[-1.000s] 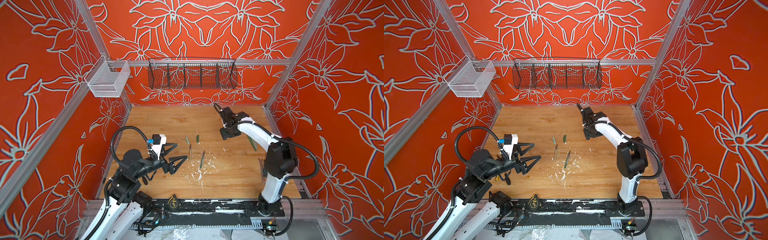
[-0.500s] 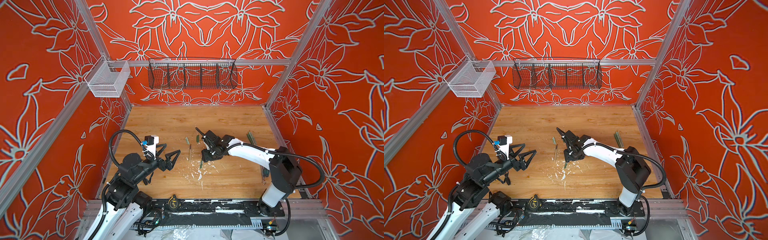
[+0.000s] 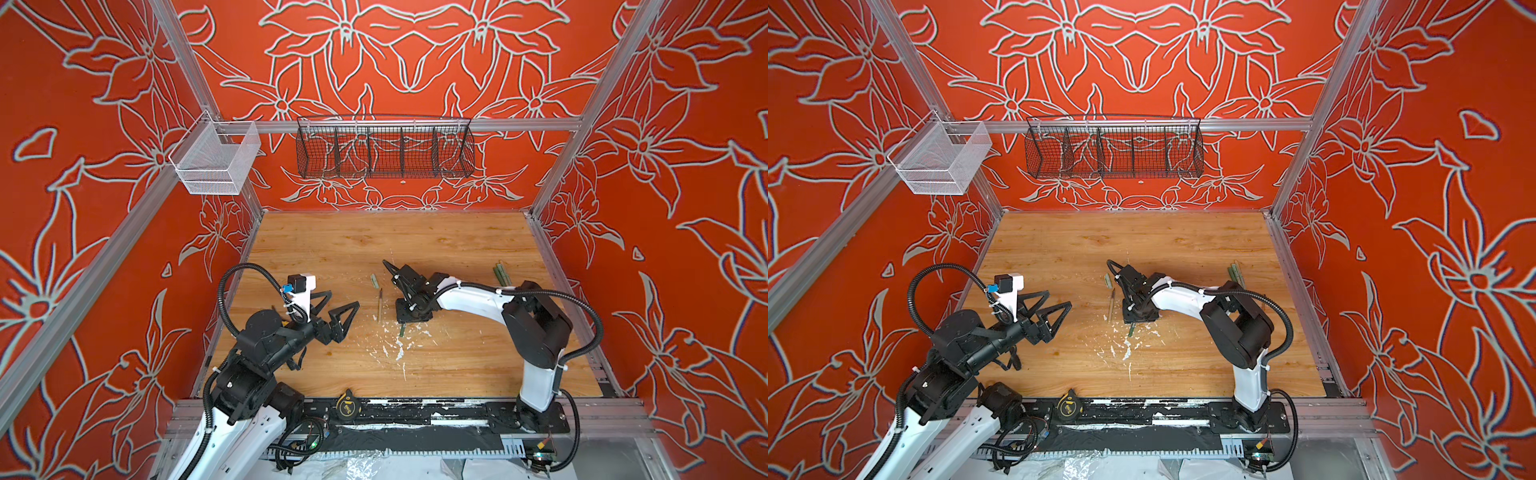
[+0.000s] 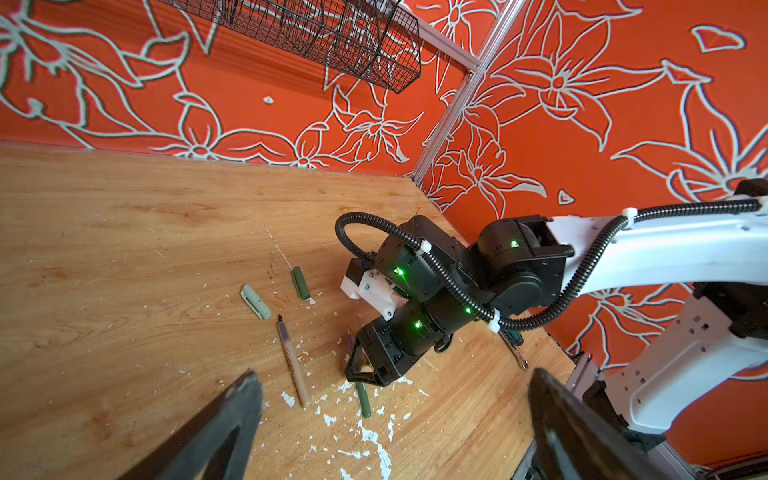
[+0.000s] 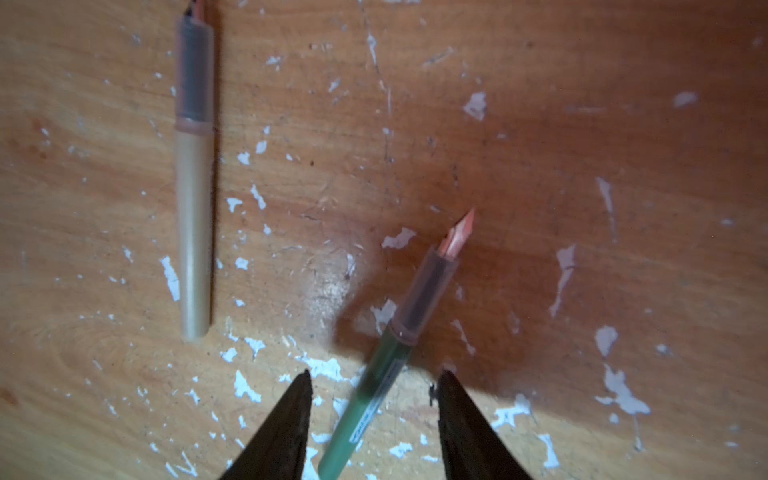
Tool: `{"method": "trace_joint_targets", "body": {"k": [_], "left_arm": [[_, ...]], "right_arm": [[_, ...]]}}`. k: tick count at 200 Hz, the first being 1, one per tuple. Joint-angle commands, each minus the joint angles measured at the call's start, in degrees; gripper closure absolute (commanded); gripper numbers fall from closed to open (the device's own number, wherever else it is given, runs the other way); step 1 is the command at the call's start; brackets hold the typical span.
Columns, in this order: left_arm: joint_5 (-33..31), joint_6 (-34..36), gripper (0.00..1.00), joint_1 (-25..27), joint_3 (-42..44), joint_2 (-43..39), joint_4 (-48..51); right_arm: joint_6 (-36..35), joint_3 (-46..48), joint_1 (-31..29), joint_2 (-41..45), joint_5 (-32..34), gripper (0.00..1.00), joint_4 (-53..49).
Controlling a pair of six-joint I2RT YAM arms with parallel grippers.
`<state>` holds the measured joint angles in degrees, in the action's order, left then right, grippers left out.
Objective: Insert the pens into the pen caps
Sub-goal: 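Lower the right gripper onto the green-barrelled pen and close on it, then lift the green pen with the right gripper toward the left gripper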
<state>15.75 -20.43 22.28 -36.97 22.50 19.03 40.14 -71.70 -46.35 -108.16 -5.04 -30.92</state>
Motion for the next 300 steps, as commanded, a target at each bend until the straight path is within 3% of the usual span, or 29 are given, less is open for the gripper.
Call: {"method": "trace_joint_targets", "body": {"k": [1,69,146,238,270,300], "left_arm": [[0.51,-0.73,0.03,-0.16,0.1,-0.18,0.27],[2.42,-4.22,0.03,-0.13,2.62,2.78,-0.96],[7.26,-7.25,0.03,0.08,7.42,7.27,-7.08],[5.08,-4.46,0.03,2.46,7.4,14.37,-11.02],[6.72,-4.74,0.03,2.4,8.56,15.22,-15.65],[12.14,-5.35,0.03,2.5,9.36,18.69,-22.23]], "right_arm": [[1.43,-2.21,-0.3,-1.46,1.75,0.55,-1.25],[-0.08,-5.53,-1.21,-4.61,4.14,0.71,-4.44],[-1.67,-10.26,-1.65,-6.55,5.65,0.82,-7.36],[-4.72,-6.87,-1.48,0.62,6.31,0.89,-3.68],[-5.95,-2.54,-1.39,5.34,2.73,0.91,3.35],[-6.67,-0.68,-1.28,8.93,-0.07,0.91,6.14]]}}
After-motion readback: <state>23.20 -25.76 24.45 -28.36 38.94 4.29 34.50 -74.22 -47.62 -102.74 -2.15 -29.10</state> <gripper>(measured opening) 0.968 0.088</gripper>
